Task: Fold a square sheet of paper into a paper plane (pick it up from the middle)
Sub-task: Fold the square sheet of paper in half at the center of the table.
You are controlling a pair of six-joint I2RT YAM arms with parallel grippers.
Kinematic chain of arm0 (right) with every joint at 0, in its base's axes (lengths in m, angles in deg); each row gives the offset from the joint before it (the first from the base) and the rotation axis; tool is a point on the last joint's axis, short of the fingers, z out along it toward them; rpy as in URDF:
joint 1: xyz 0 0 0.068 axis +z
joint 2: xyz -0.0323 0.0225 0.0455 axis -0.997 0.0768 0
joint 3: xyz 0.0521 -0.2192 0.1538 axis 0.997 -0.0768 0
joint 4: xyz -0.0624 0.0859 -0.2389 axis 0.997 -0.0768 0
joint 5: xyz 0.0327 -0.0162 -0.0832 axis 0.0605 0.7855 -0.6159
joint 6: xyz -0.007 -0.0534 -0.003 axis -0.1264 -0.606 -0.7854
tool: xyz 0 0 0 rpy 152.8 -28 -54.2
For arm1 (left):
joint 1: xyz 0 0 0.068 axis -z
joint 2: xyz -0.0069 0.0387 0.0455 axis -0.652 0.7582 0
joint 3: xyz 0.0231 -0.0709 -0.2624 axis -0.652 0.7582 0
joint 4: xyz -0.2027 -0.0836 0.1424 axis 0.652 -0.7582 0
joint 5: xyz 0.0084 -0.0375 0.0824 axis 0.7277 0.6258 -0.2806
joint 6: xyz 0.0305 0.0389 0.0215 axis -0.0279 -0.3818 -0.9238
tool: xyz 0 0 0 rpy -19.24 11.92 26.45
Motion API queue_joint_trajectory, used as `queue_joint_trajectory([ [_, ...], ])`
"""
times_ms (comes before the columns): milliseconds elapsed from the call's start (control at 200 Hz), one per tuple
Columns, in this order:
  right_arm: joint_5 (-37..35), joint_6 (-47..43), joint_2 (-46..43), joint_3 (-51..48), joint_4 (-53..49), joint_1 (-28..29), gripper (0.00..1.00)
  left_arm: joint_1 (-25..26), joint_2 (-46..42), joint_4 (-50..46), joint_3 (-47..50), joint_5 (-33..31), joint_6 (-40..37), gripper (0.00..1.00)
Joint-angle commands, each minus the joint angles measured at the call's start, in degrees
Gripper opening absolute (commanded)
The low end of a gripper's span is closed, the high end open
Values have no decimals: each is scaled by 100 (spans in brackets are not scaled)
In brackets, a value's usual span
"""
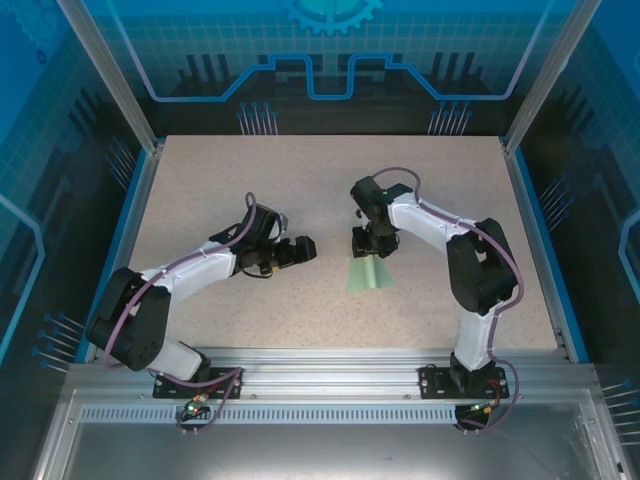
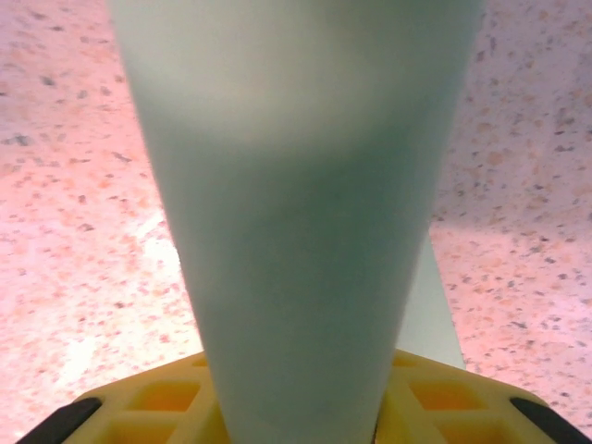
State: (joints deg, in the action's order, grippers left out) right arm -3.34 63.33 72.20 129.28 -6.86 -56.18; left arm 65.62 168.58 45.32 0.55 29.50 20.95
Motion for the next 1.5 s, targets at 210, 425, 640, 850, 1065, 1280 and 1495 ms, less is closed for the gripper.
queue_joint_trajectory([
  [210, 2603, 386, -900, -575, 1596, -134, 42, 30, -145, -107, -123, 50, -81, 98],
  [425, 3050, 787, -675, -1202, 2389, -406, 43, 27, -358, -135, -141, 194, -64, 98],
  [640, 2717, 575, -483, -1784, 2360, -733, 46, 64, -606, -106, -62, 312, -81, 98],
  [850, 2255, 316, -616, -1977, 2011, -875, 62, 135, -961, 9, 141, 126, 48, 99],
  [1065, 1694, 128, -744, -1866, 1533, -911, 74, 131, -1306, 253, 324, 6, 129, 98],
  [1280, 1540, 67, -954, -1851, 1366, -968, 79, 143, -1423, 391, 367, -17, 45, 99],
  [1495, 1268, 82, -1087, -1858, 1275, -981, 81, 177, -1765, 1075, 765, 1, -34, 99],
])
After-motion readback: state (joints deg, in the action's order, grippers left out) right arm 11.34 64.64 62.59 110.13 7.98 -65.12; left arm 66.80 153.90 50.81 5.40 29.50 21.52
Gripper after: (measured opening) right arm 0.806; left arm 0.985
